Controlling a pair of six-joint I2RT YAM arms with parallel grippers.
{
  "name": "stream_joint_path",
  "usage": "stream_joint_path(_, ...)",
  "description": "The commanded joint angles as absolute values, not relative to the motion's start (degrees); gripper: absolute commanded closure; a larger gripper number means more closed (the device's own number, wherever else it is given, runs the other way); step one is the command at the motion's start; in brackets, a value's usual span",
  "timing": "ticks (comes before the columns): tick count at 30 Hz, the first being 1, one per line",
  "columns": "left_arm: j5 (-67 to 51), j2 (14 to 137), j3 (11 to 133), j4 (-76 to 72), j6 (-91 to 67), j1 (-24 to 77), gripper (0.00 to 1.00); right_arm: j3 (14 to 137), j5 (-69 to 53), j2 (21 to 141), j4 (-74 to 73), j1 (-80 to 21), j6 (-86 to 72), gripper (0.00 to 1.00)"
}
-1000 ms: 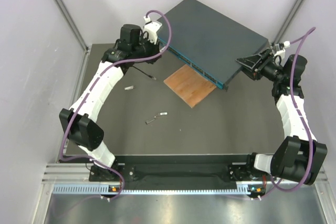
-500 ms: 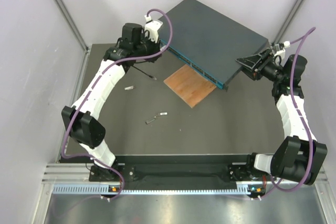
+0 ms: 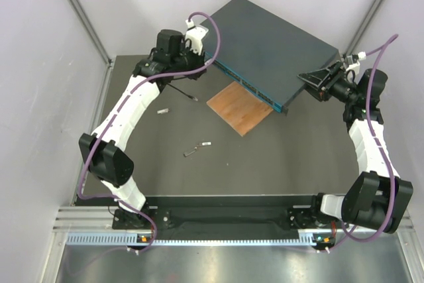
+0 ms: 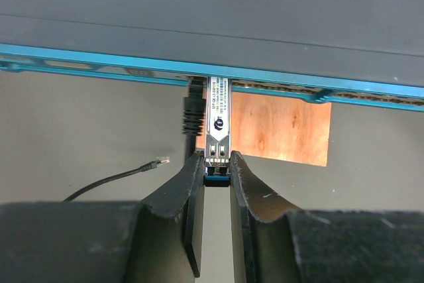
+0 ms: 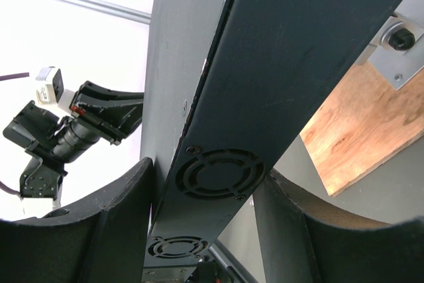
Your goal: Insert the plug into the switch port
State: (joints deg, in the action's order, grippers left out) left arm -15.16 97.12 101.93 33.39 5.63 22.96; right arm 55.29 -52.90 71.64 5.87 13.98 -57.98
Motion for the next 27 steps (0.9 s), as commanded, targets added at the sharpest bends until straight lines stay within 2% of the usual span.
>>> stream_joint_path(1,-16.1,96.7,103.0,32.1,4.8,23.6,1.00,58.0,-49.9,73.6,8.7,12.1,-52.8,1.00)
stream_joint_path(27,-15.8,96.9,103.8,32.2,4.8,24.4,1.00,57.7,-50.0,73.8,8.8,12.0,-52.7,1.00)
